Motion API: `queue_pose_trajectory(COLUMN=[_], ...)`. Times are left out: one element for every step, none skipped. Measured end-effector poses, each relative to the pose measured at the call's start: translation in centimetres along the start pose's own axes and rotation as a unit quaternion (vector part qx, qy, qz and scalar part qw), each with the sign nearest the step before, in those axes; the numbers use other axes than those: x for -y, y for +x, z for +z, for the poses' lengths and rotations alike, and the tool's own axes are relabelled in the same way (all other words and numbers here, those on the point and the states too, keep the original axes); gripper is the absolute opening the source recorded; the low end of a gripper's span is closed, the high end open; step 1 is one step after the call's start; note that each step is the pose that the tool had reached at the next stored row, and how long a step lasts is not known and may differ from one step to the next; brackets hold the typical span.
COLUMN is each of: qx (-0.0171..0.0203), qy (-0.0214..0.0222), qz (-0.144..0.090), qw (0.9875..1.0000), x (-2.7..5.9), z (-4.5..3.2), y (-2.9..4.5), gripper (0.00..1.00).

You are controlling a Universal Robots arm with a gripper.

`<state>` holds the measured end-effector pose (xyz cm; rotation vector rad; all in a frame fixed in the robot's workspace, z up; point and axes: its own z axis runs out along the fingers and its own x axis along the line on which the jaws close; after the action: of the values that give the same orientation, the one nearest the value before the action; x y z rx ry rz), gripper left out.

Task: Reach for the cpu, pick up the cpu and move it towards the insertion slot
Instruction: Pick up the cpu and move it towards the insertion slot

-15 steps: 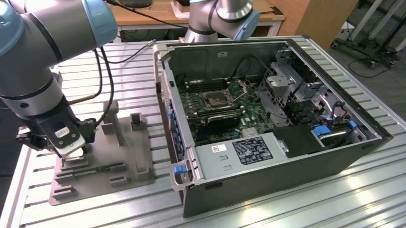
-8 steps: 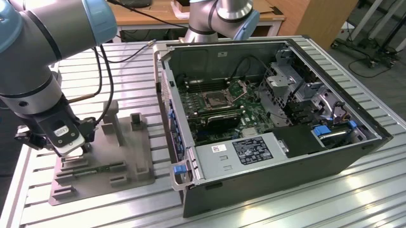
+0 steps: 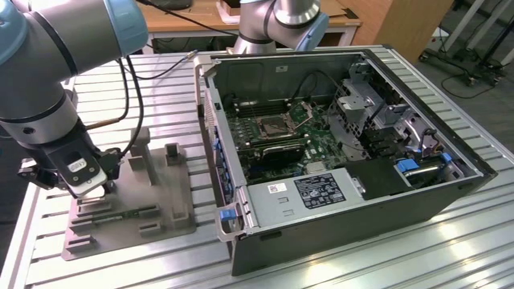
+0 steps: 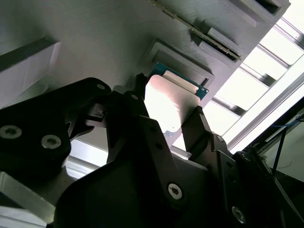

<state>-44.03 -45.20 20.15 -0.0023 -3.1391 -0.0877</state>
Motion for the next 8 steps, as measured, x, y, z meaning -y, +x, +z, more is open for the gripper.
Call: queue_pose_trajectory(qx=[0.0001,0.0,-0.0001,0.0,0.0,0.0,0.0,0.0], qy=[0.0,0.0,0.0001,0.0,0.0,0.0,0.0,0.0], qz=[0.0,0.0,0.0,0.0,0.0,0.0,0.0,0.0], qw=[1.0,1.0,1.0,1.0,1.0,1.0,1.0,1.0], x=[0.0,0.0,0.0,0.0,-0.01,-0.01,-0.01,-0.01], z=[-0.02,-0.05,-0.08,-0.1,-0.12,-0.14,-0.16,-0.18], y=[0.0,0.0,0.0,0.0,0.0,0.0,0.0,0.0], gripper=[0.55,0.55,0.55,0.55,0.55,0.55,0.55,0.55])
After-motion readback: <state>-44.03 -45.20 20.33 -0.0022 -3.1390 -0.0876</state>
